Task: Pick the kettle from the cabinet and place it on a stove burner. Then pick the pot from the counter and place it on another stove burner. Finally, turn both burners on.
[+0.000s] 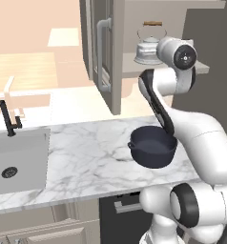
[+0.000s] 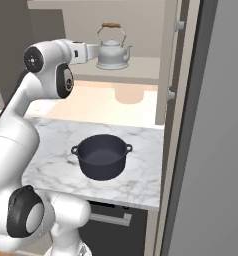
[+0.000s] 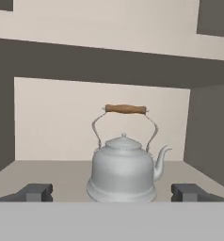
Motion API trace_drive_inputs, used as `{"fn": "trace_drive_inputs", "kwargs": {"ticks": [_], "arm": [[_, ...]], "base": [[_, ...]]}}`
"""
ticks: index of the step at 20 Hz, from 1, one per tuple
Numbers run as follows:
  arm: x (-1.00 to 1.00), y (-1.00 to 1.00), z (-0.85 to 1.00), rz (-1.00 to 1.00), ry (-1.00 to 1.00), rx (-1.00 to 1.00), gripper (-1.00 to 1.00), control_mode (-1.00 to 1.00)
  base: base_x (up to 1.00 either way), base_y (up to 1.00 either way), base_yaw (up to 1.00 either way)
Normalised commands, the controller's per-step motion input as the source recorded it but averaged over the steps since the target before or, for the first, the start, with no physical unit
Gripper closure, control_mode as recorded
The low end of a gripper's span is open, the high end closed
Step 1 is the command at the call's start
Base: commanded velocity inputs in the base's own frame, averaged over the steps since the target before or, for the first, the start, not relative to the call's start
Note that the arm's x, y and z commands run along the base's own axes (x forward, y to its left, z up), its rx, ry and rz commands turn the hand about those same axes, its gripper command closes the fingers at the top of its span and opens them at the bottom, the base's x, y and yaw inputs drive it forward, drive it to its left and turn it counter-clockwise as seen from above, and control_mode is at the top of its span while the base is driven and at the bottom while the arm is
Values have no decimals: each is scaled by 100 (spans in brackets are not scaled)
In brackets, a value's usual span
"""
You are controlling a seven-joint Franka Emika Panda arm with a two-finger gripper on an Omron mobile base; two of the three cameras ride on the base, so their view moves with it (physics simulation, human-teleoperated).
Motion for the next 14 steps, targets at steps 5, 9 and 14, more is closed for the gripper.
{"fn": "trace_drive_inputs", "kwargs": {"ticks": [5,9,14], "arm": [[30,0,4,-9,0,0,-100,-100],[27,4,7,-8,0,0,-100,-100],[22,8,6,-7,0,-1,-100,-100]], "base": [[0,0,0],[0,0,0],[0,0,0]]}}
